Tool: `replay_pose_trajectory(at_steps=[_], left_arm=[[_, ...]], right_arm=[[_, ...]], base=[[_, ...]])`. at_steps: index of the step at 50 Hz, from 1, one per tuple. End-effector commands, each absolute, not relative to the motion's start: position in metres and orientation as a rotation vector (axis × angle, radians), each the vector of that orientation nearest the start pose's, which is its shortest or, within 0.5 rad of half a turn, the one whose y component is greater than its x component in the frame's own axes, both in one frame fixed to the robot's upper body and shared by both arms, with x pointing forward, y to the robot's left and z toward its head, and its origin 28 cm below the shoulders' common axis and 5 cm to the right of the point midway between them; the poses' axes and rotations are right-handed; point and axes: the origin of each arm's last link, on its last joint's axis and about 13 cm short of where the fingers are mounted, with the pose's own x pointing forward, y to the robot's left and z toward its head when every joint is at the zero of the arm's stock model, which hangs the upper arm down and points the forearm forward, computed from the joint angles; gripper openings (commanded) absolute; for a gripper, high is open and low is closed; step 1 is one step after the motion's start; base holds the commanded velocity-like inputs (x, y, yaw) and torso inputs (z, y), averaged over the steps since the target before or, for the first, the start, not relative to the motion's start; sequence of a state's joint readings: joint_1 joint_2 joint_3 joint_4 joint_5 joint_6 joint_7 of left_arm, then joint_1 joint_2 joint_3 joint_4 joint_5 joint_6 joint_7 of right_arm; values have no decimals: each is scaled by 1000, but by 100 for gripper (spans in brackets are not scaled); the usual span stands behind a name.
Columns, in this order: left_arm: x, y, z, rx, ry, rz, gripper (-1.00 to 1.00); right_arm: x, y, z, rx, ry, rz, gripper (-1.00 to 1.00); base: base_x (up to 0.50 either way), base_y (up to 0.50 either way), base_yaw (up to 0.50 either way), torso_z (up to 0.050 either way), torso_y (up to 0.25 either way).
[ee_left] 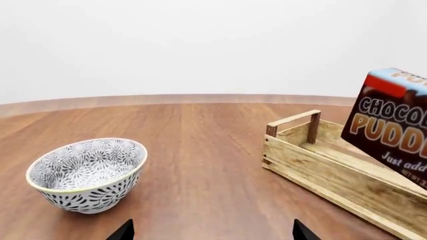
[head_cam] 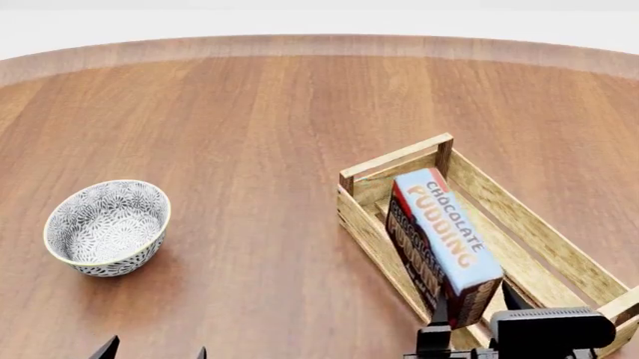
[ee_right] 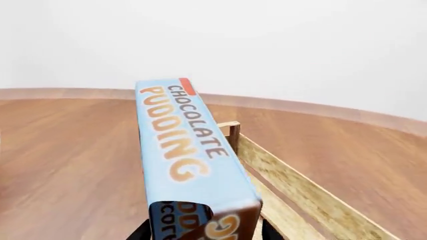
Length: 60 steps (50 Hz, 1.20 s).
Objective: Pick up the chocolate pudding and put it in the tray.
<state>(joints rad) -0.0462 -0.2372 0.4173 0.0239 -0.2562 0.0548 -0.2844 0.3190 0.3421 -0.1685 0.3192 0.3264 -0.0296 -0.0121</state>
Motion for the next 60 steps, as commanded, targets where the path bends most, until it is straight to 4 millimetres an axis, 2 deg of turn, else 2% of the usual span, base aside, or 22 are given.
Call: replay_pose_trajectory(at_steps=[1,16,33,60], left_arm=[[205,177,18,-27,-16,-128,100],[205,178,16,-31,-12,-127,100],[205,180,10,-39,-6,-123,100],[206,180,9,-44,-4,-126,100]], right_arm=[[282,-179,38,-83,-5,21,-100],[287,-188,40,-114,9,-54,-100],[303,-197,34,-142,45,-211,-100],[323,-193,24,-177,71,-266,-100]], base=[[0,0,0,0,0],[0,0,0,0,0],[0,0,0,0,1],[0,0,0,0,0]])
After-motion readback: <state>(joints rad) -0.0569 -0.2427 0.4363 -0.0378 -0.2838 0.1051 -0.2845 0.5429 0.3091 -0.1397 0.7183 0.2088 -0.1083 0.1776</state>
